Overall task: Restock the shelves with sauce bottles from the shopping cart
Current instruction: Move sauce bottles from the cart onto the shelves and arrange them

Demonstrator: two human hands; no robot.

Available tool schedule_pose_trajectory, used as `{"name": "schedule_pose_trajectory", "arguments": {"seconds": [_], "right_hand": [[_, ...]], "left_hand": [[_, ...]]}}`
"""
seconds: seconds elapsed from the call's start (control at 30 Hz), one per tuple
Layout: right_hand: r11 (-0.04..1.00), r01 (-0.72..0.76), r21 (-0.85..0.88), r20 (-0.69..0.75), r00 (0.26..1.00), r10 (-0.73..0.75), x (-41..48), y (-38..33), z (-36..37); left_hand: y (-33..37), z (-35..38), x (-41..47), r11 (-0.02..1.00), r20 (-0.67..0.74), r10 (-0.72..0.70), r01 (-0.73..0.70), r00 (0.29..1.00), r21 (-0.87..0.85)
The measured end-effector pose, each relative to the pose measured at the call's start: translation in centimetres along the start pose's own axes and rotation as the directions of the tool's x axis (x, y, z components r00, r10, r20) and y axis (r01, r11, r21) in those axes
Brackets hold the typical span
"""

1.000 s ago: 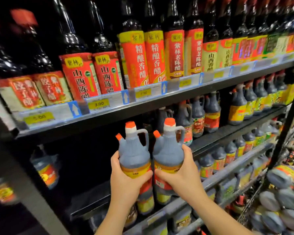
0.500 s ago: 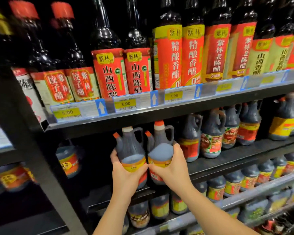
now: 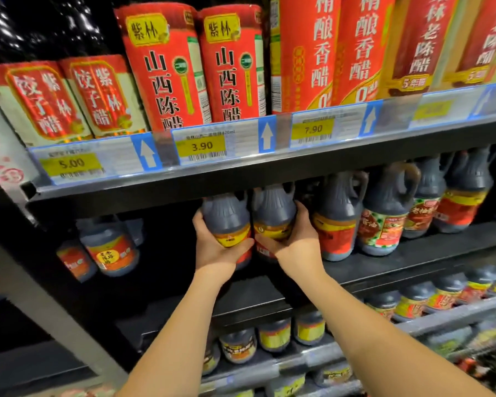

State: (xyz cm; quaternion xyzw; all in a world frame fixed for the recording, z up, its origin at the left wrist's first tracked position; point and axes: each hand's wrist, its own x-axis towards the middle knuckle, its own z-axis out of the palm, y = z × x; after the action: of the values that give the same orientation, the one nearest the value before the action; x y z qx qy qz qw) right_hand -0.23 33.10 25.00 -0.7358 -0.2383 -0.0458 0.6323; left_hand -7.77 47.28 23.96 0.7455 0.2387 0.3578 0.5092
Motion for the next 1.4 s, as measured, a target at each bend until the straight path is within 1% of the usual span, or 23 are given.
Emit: {"name": "schedule_pose_trajectory", "arguments": {"seconds": [0.07, 0.13, 0.2, 0.27, 0.43, 0.57, 0.77, 0.83, 0.9, 1.03, 1.17, 1.27, 1.33, 1.4], "right_hand": [[0.998, -0.019, -0.053, 0.021, 1.000, 0.020, 1.0, 0.1, 0.2], [0.988, -0.042, -0.150, 0.046, 0.998, 0.049, 1.9, 0.1, 0.3], [0.964, -0.057, -0.259, 0.040, 0.997, 0.070, 2.6, 0.2, 0.4], [0.945, -0.065, -0.321, 0.045, 0.995, 0.084, 3.2, 0.3, 0.7], [0.925, -0.109, -0.363, 0.050, 0.989, 0.137, 4.2, 0.4, 0.8], [0.921, -0.116, -0.372, 0.038, 0.989, 0.141, 4.5, 0.5, 1.3], [0.842, -0.103, -0.529, -0.012, 0.993, 0.114, 4.2, 1.3, 2.6], [0.848, -0.098, -0.521, -0.016, 0.994, 0.105, 4.2, 1.5, 2.9], [0.877, -0.103, -0.470, -0.019, 0.994, 0.107, 4.3, 1.5, 2.8], [0.905, -0.122, -0.407, -0.079, 0.992, 0.098, 4.2, 0.9, 2.6], [0.870, -0.167, -0.464, -0.088, 0.986, 0.142, 3.8, -0.1, 2.2], [0.844, -0.197, -0.499, -0.099, 0.980, 0.171, 3.3, -1.1, 1.9], [0.846, -0.161, -0.509, -0.094, 0.987, 0.132, 2.4, -2.0, 1.2], [0.879, -0.074, -0.471, -0.075, 0.996, 0.044, 1.2, -2.6, 0.0]], "left_hand": [[0.0, 0.1, 0.6, 1.000, 0.011, 0.004, -0.004, 1.000, 0.020], [-0.1, 0.3, 1.2, 1.000, 0.020, 0.006, -0.006, 1.000, 0.020], [-0.1, 0.5, 1.7, 1.000, 0.029, 0.008, -0.008, 1.000, 0.017], [-0.2, 0.7, 2.1, 1.000, 0.042, 0.012, -0.013, 0.999, 0.016], [-0.3, 1.5, 3.3, 0.999, 0.038, 0.038, -0.039, 0.999, 0.017], [-0.5, 2.0, 4.1, 0.998, 0.020, 0.057, -0.057, 0.998, 0.013], [-0.5, 2.2, 4.8, 0.999, 0.008, 0.021, -0.022, 1.000, 0.025], [-0.5, 2.2, 4.8, 0.999, 0.004, 0.023, -0.023, 1.000, 0.032], [-0.5, 2.3, 4.9, 0.999, 0.002, 0.026, -0.026, 1.000, 0.033], [-0.1, 2.4, 5.0, 1.000, -0.002, 0.008, -0.008, 1.000, 0.027], [0.2, 2.1, 4.4, 0.999, 0.019, -0.032, 0.031, 0.999, 0.036], [-0.2, 1.6, 2.7, 0.992, 0.047, -0.116, 0.113, 0.992, 0.061], [0.0, 1.3, 1.3, 0.982, 0.023, -0.167, 0.164, 0.986, 0.088], [0.5, 1.4, -0.1, 0.979, -0.018, -0.156, 0.157, 0.988, 0.133]]}}
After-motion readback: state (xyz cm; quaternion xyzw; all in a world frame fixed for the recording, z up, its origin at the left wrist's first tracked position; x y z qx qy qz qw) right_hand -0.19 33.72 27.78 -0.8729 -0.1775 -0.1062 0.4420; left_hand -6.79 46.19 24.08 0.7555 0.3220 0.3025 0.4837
